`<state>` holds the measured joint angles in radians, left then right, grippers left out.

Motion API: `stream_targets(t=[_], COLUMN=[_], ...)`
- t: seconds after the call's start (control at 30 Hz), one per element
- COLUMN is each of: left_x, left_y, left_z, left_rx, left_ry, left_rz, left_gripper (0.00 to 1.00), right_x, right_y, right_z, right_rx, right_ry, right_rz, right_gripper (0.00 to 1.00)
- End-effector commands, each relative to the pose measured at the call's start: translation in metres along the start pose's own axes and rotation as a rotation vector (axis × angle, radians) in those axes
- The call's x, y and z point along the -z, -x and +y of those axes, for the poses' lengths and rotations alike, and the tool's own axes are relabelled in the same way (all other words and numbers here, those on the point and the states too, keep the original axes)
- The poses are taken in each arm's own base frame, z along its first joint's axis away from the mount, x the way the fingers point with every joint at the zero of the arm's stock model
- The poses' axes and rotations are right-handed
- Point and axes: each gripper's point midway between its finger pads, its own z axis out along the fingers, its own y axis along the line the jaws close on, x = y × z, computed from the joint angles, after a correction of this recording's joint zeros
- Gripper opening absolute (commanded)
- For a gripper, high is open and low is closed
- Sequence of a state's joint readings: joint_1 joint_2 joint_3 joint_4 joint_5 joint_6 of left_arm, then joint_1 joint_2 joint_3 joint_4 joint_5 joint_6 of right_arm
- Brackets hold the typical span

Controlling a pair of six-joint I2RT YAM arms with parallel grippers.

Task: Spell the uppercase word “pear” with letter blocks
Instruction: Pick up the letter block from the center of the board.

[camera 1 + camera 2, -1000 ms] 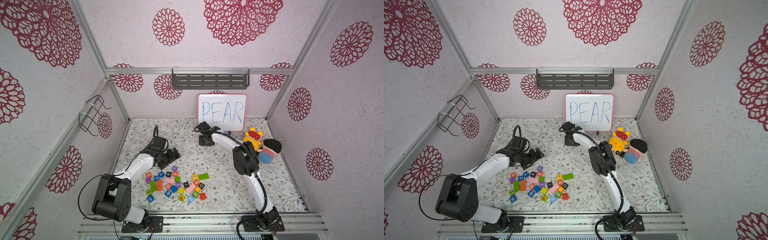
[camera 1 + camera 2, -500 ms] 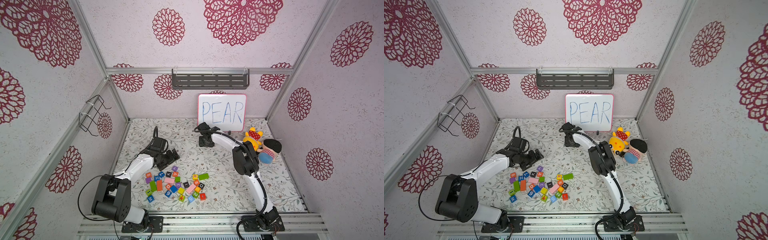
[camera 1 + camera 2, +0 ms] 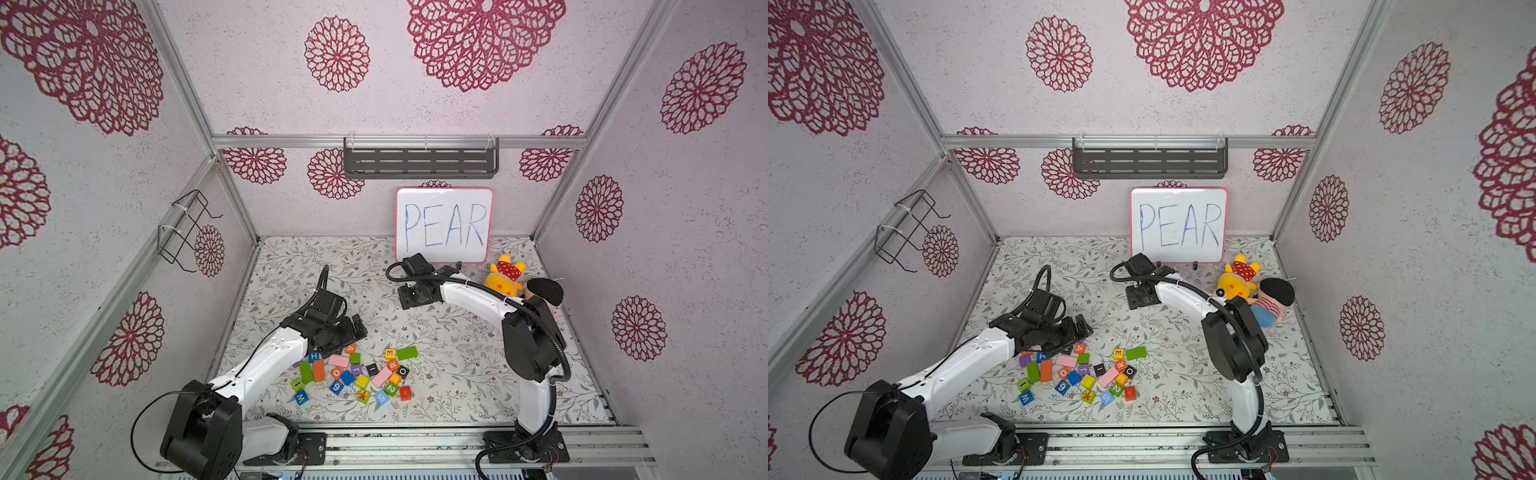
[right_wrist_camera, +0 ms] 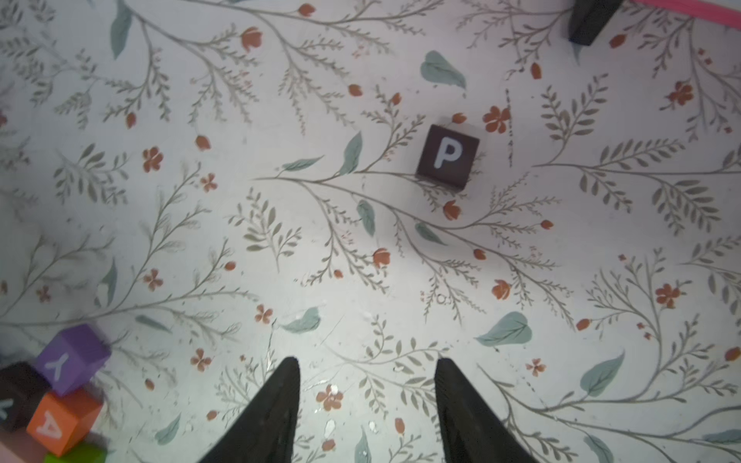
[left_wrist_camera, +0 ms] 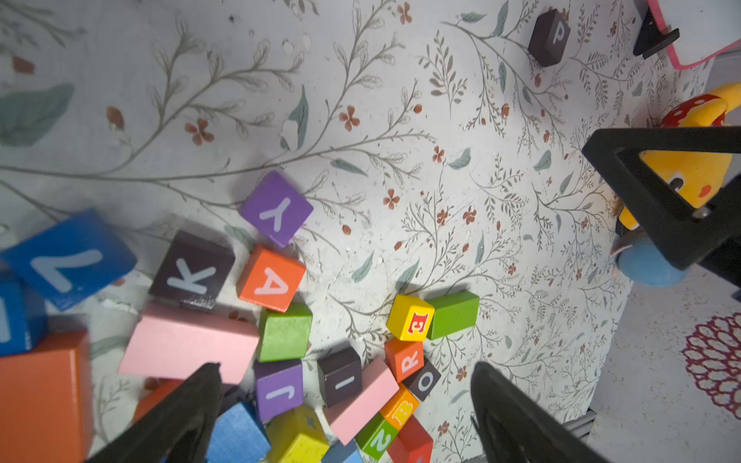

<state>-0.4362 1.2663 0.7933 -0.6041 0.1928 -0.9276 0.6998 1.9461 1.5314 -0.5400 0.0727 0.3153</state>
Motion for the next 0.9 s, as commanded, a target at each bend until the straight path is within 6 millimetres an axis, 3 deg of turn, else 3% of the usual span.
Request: stream_targets(t=[0.0, 0.17, 0.27, 0.33, 0.43, 0.53, 0.67, 0.87], left_x=[0.006, 0.013, 0.015, 0.014, 0.013, 0.014, 0.009, 0.0], left_y=[-0.008, -0.014, -0.019, -0.025, -0.035, -0.039, -0.043, -0.051], left_z=[0.007, 0.024, 0.027, 0.03, 0.036, 0.039, 0.034, 0.011], left_rx=[0.057, 0.081, 0.096, 0.117, 0.151, 0.172, 0.16, 0.081], left_ry=[0.003, 0.029, 0.03, 0.032, 0.033, 0.022, -0.018, -0.13], left_rz=[-0.007, -0.028, -0.006, 0.015, 0.03, 0.019, 0.034, 0.056], left_gripper=[0.99, 0.99, 1.0, 1.0, 0.99, 1.0, 1.0, 1.0], right_x=[0.008, 0.015, 0.015, 0.015, 0.023, 0.032, 0.041, 0.034], right_y=[-0.016, -0.038, -0.054, -0.067, -0.079, -0.091, -0.1, -0.115], right_z=[0.028, 0.071, 0.082, 0.082, 0.066, 0.086, 0.094, 0.106], right_rx=[0.134, 0.257, 0.277, 0.234, -0.022, -0.156, -0.166, -0.16], right_ry=[0.062, 0.172, 0.189, 0.16, 0.043, 0.139, 0.123, 0.136], right_rz=[-0.006, -0.02, 0.008, 0.042, 0.127, 0.126, 0.109, 0.126], right_gripper=[0.57, 0.57, 0.56, 0.54, 0.52, 0.52, 0.52, 0.52])
